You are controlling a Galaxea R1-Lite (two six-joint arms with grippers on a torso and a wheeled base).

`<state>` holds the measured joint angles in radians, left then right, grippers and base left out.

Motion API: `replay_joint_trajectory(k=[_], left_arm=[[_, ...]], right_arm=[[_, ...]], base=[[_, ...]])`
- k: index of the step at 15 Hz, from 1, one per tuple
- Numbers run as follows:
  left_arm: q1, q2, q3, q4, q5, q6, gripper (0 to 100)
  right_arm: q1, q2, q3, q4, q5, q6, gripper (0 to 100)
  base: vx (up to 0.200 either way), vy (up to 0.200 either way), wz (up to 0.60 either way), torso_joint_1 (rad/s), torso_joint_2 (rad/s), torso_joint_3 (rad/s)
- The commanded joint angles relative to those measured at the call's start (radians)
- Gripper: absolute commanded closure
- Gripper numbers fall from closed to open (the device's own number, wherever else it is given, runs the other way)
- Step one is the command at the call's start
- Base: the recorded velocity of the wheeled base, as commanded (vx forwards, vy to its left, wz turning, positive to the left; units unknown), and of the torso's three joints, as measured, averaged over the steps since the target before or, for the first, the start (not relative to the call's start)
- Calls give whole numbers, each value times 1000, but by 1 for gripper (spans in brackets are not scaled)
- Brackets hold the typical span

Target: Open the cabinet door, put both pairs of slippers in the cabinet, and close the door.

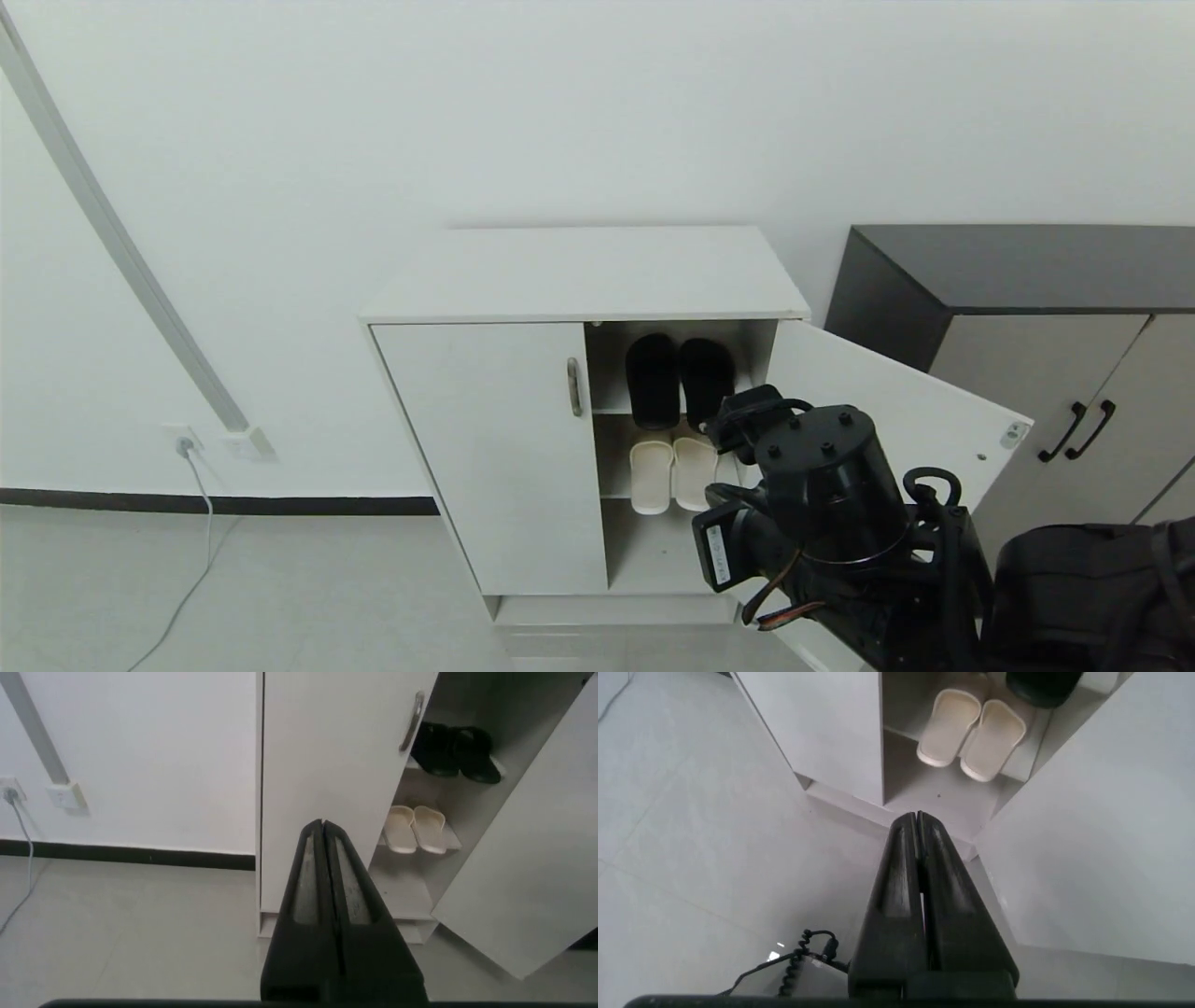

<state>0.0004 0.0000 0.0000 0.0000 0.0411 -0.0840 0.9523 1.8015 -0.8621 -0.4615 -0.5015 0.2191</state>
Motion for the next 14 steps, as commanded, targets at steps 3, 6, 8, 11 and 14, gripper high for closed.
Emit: replay_joint_trajectory(k=[3,6,8,11,14], left_arm=[[1,2,0,0,0,-2,100],[1,2,0,0,0,-2,100],[1,2,0,0,0,-2,100],[1,0,0,0,0,-2,100],[1,0,0,0,0,-2,100]], right_arm=[[0,4,6,0,0,0,100],[0,1,6,-2,0,0,100],[-3,1,6,-2,0,2,100],[-3,-4,6,-2,-5,2,100],[0,-4,6,-2,-6,3,100]], base=[[0,0,0,238,-553,-320],[0,0,0,259,-582,-330],[0,0,0,256,-586,-320],[0,0,0,199,-429,-238],[0,0,0,185,-385,-201]])
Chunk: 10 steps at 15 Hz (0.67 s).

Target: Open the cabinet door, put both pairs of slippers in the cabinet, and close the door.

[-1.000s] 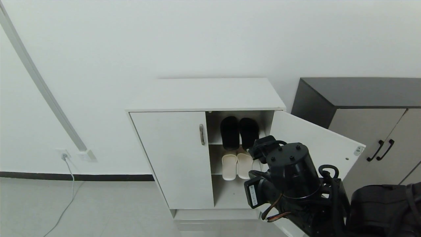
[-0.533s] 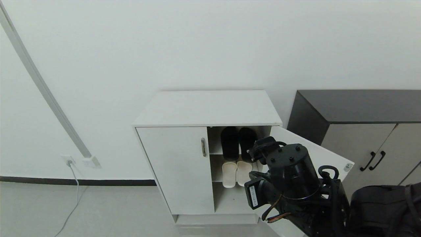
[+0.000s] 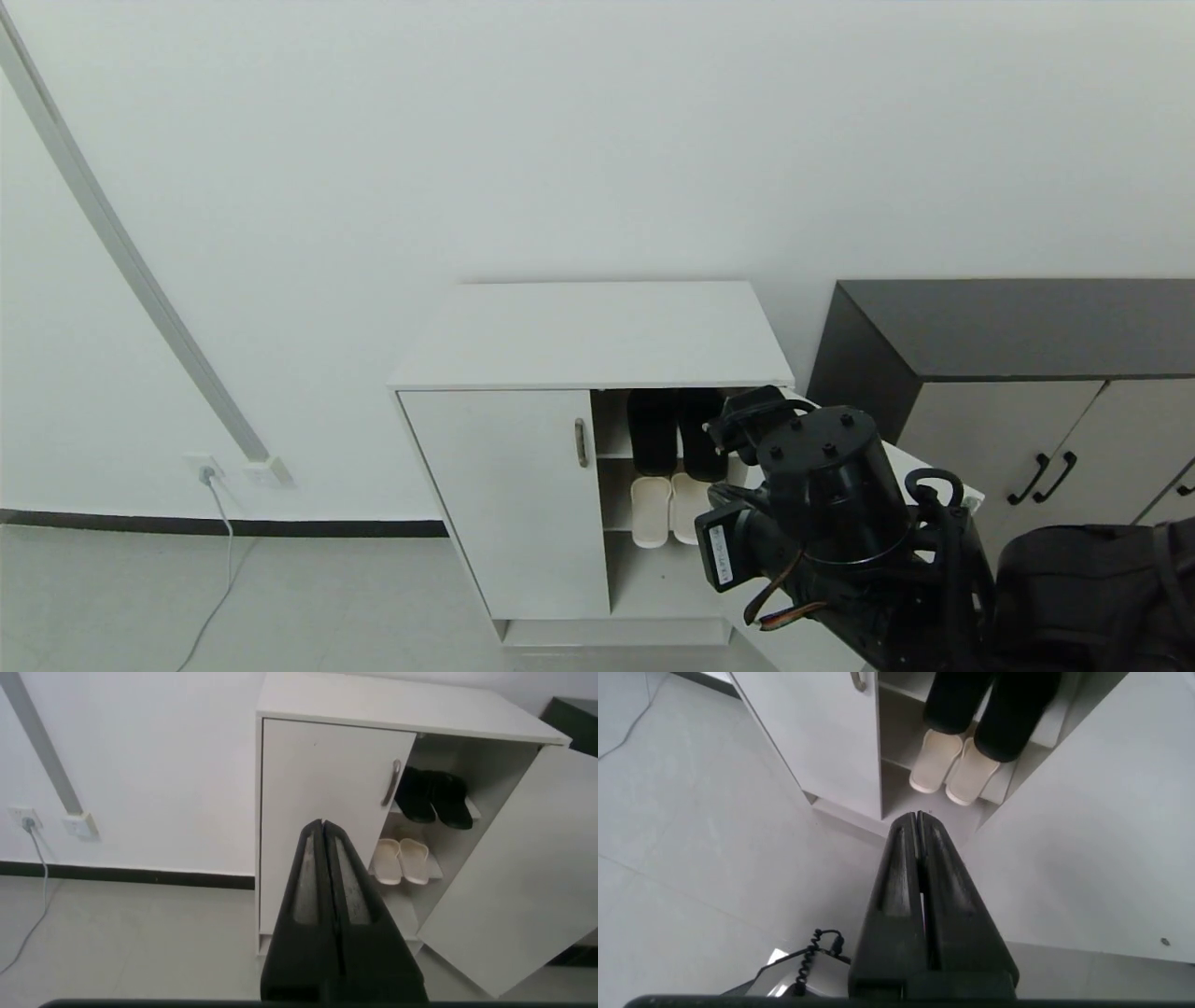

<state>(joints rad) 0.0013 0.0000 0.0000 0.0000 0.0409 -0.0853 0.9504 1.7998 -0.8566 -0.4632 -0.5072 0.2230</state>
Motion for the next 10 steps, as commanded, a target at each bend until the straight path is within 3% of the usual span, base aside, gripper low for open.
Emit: replay_joint_trajectory(k=[1,9,10], left_arm=[[0,2,0,0,1,-1,100],[0,2,0,0,1,-1,100],[0,2,0,0,1,-1,100]], right_arm=[[-1,-2,2,0,-1,-1,100],[2,3,7,0,3,-1,100],[2,3,5,0,3,1,100]], base=[[0,0,0,163,-359,-188],[0,0,0,19,-43,-22],[0,0,-600,2,2,2]])
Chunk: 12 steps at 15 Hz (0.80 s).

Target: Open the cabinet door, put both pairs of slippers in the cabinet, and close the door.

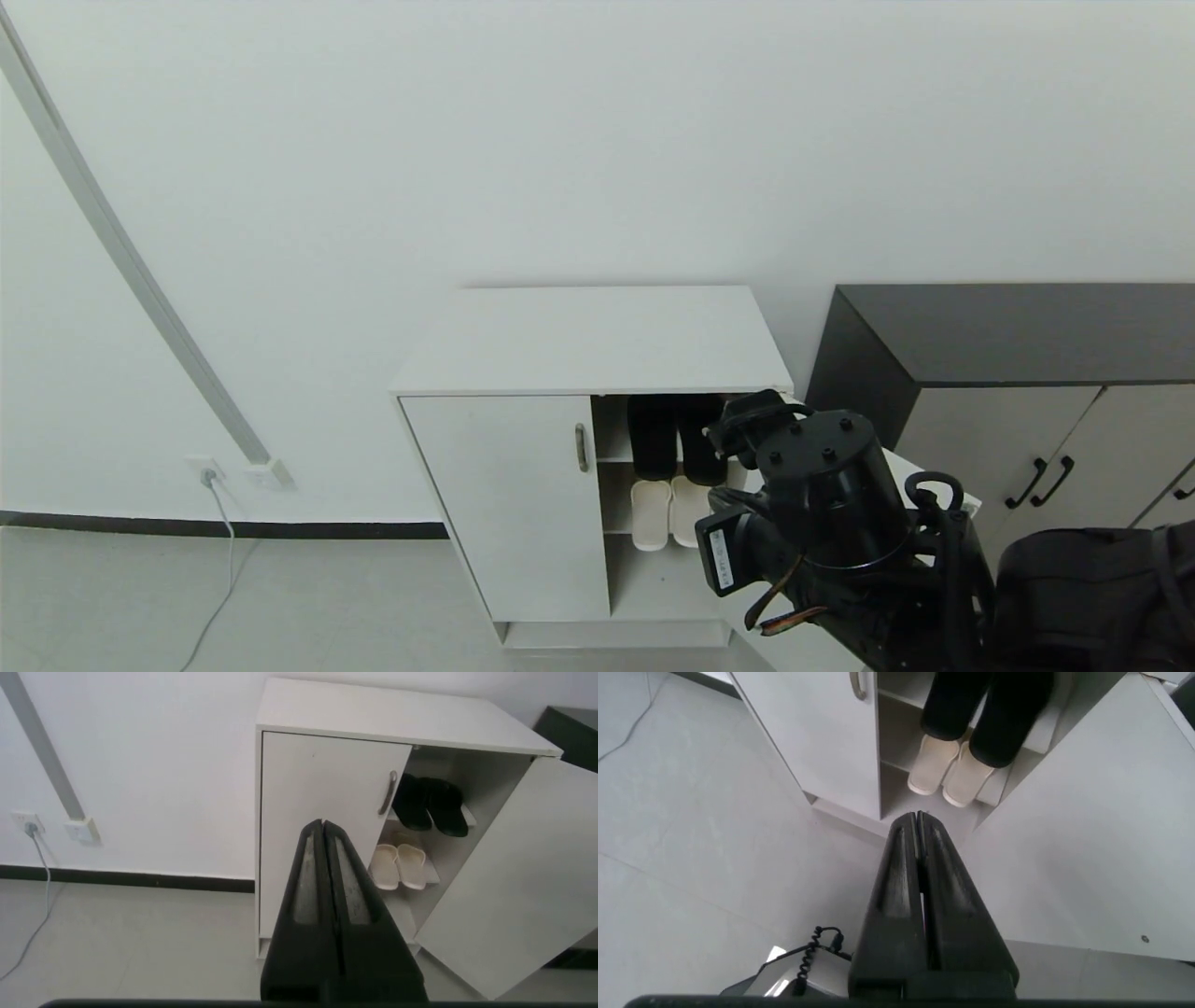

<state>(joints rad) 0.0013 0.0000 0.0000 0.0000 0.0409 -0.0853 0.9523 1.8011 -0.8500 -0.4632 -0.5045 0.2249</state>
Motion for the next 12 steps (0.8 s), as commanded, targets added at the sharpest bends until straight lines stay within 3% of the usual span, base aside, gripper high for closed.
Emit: replay_joint_trajectory(k=[1,8,12], left_arm=[[0,2,0,0,1,-1,100],[0,0,0,0,1,-1,100],[0,2,0,0,1,-1,100]], right_arm=[[0,1,-3,-5,4,2,100],[-4,4,0,-28,0,-6,100],[-7,6,0,-28,-2,-7,100]], base=[[0,0,-600,2,2,2],[0,0,-600,2,3,2],[0,0,0,0,0,0]])
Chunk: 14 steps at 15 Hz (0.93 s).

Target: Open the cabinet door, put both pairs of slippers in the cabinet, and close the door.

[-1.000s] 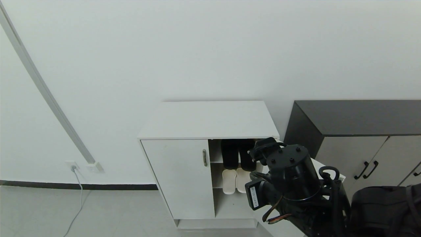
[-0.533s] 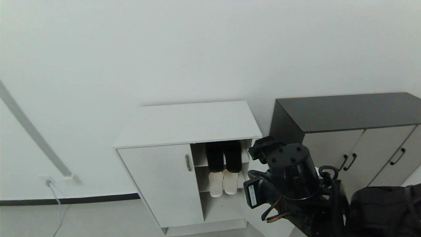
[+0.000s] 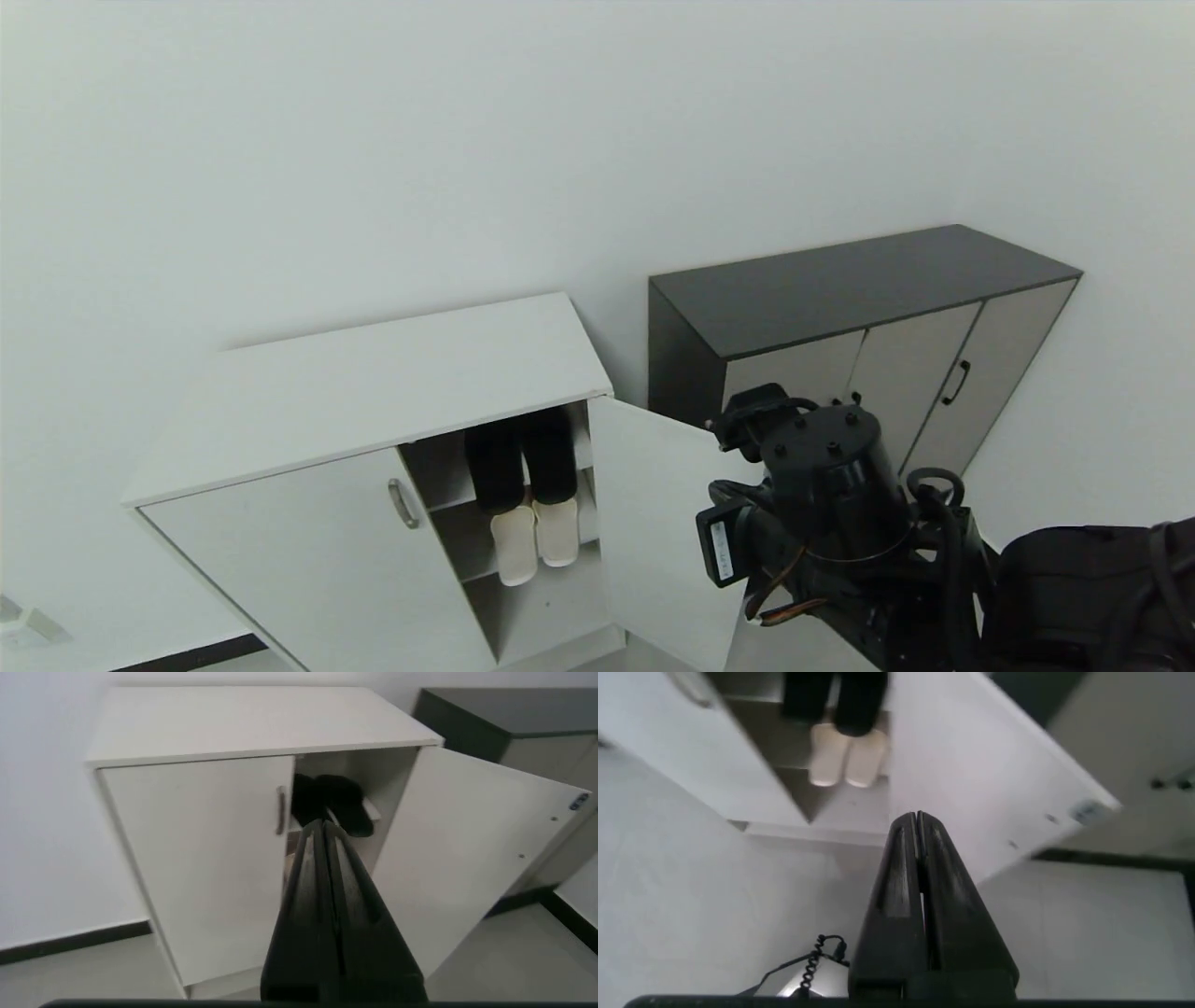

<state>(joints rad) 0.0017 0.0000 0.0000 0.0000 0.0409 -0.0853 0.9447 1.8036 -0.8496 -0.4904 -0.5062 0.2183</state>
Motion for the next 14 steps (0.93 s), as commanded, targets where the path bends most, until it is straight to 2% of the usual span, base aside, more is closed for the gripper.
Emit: replay_joint_trajectory(k=[1,2,5,6,8,10,11,14], left_arm=[[0,2,0,0,1,-1,100],[0,0,0,0,1,-1,100],[0,2,0,-2,1,-1,100],[0,0,0,-2,2,-1,100],[0,2,0,-2,1,-1,100],[0,0,0,-2,1,-1,100],[0,2,0,-2,1,-1,100],[0,0,0,-2,1,-1,100]], right_arm=[[-4,3,-2,-7,0,1,100],[-12,3,0,-22,3,0,100],[-44,2,0,-43,-2,-34,100],[-47,-3,-8,-42,-2,-37,100],[-113,8,-62,-31,5,-40,100],[-218,40,-109,-31,29,-66,100],[-280,76,-146,-31,66,-74,100],[-389,192,-241,-31,90,-76,100]], base=[[0,0,0,0,0,0],[0,0,0,0,0,0],[-200,0,0,7,2,4],[0,0,0,0,0,0],[0,0,0,0,0,0],[0,0,0,0,0,0],[0,0,0,0,0,0],[0,0,0,0,0,0]])
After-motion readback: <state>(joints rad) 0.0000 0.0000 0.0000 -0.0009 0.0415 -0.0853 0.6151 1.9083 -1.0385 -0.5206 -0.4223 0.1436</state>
